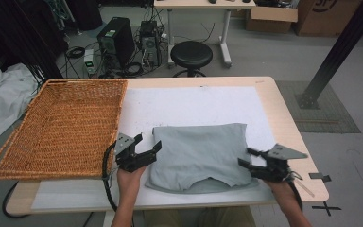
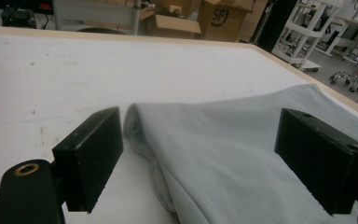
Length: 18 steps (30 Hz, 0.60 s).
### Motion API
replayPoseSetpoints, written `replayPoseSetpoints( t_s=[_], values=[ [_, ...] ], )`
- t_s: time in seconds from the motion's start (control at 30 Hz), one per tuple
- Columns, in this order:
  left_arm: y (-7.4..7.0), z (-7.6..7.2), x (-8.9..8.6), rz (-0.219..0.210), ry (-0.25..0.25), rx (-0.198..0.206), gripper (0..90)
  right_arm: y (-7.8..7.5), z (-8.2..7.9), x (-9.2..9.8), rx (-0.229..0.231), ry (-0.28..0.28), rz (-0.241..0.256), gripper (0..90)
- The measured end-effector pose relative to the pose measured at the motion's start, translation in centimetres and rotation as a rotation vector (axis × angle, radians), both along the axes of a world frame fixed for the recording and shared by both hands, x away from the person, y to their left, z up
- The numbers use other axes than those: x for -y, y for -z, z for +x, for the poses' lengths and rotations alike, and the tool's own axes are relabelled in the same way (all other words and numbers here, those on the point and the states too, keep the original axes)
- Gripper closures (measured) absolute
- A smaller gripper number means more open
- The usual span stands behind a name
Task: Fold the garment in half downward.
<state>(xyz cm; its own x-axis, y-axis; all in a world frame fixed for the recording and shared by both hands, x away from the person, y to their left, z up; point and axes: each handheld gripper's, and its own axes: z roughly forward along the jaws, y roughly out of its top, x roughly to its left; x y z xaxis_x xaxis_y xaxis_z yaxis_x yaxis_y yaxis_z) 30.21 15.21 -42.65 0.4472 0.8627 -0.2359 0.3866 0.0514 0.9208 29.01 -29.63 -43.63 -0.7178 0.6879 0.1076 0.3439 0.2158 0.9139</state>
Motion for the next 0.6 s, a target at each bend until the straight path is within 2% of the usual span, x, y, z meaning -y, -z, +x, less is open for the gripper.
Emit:
replayPoseSetpoints(
  t_s=[0.03,0.07,0.13,0.2,0.27,0.3,0.33,0.37,0.4,0.43,0.5,0.57,0.6],
  values=[
    [0.1,0.0,0.0,0.001,0.002,-0.001,15.9,0.0,-0.3,-1.5,-0.002,-0.083,-0.021,61.2],
    [0.1,0.0,0.0,0.000,0.003,-0.004,15.9,0.1,-0.6,-2.6,-0.013,-0.132,-0.031,69.0],
    [0.3,0.0,0.1,-0.004,0.005,-0.007,15.9,0.2,-0.7,-4.4,-0.038,-0.195,-0.054,76.5],
    [0.4,0.0,0.1,-0.003,0.003,-0.010,15.9,0.4,-0.6,-6.4,-0.090,-0.245,-0.121,79.6],
    [0.4,0.0,0.1,-0.006,0.003,-0.013,15.9,0.7,-0.6,-7.5,-0.120,-0.288,-0.185,81.8],
    [0.4,0.0,0.1,-0.004,0.003,-0.013,15.9,1.0,-0.6,-7.9,-0.151,-0.325,-0.243,82.1],
    [0.4,0.0,0.1,-0.002,0.004,-0.014,15.9,1.2,-0.7,-8.0,-0.157,-0.357,-0.251,82.1],
    [0.4,0.0,0.1,-0.001,0.001,-0.015,15.9,1.2,-0.8,-7.8,-0.165,-0.378,-0.236,81.5],
    [0.4,0.0,0.0,0.000,0.000,-0.013,15.9,1.0,-0.9,-7.3,-0.150,-0.367,-0.227,80.3],
    [0.4,0.0,0.0,0.000,0.000,-0.013,15.9,0.7,-0.9,-6.5,-0.128,-0.343,-0.190,77.0],
    [0.4,0.0,0.0,-0.005,0.000,-0.012,15.9,0.4,-0.5,-4.5,-0.103,-0.265,-0.089,70.7],
    [0.3,0.0,0.0,-0.017,0.005,-0.006,15.9,0.3,-0.2,-2.2,-0.045,-0.176,0.000,60.9],
    [0.3,0.0,0.0,-0.027,0.009,0.000,15.9,0.4,0.0,-0.9,-0.026,-0.127,0.053,59.0]
  ],
)
